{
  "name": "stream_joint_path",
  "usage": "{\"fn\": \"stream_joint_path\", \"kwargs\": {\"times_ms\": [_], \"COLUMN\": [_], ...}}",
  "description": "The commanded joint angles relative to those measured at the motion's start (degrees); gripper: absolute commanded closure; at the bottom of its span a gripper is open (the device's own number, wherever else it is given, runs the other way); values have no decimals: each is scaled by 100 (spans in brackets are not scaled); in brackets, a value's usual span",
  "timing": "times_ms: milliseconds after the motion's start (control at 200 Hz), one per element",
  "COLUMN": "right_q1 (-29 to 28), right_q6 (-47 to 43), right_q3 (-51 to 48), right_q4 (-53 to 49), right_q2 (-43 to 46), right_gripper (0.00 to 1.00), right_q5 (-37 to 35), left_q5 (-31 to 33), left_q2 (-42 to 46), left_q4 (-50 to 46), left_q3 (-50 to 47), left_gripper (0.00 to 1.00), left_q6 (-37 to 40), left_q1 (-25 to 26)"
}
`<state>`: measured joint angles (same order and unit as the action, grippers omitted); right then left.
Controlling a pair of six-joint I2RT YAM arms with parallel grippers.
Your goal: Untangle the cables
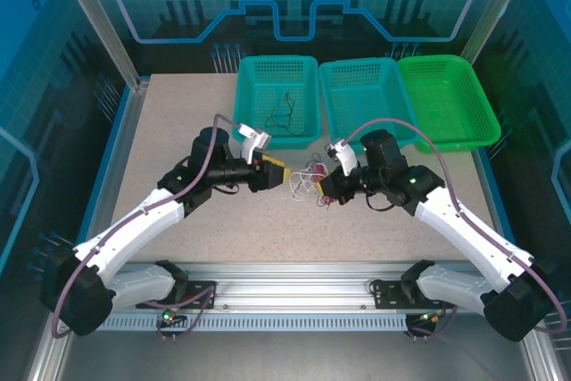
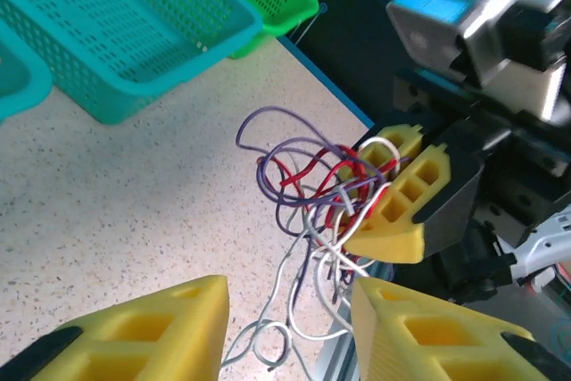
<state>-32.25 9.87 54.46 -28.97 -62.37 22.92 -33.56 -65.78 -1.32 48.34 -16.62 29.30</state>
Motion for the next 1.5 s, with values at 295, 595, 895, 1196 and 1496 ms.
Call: {"fn": "stream_joint_path", "kwargs": {"times_ms": [295, 595, 895, 1196, 1496], "right_q1": [-77, -71, 410, 509, 439], "right_q6": [270, 423, 755, 910, 929], "right_q3": [245, 215, -175, -203, -128], "right_q4": [393, 629, 832, 1149, 1206], "right_q2": [-38, -13, 419, 473, 305], "right_gripper": [90, 90, 92, 91, 91], "right_q5": [499, 624, 683, 1272, 1422], "left_q5": [-1055, -1542, -1044, -1239, -1546], "left_q2": [-510, -755, 327, -113, -505], "left_q4": [1369, 2145, 3046, 2995, 2657], "left_q3": [-125, -195, -764, -692, -166], "left_gripper": [60, 61, 56, 72, 62], "left_q6": [-834, -1246, -2148, -2301, -1817], "left_q1": [14, 207, -631, -665, -15]}}
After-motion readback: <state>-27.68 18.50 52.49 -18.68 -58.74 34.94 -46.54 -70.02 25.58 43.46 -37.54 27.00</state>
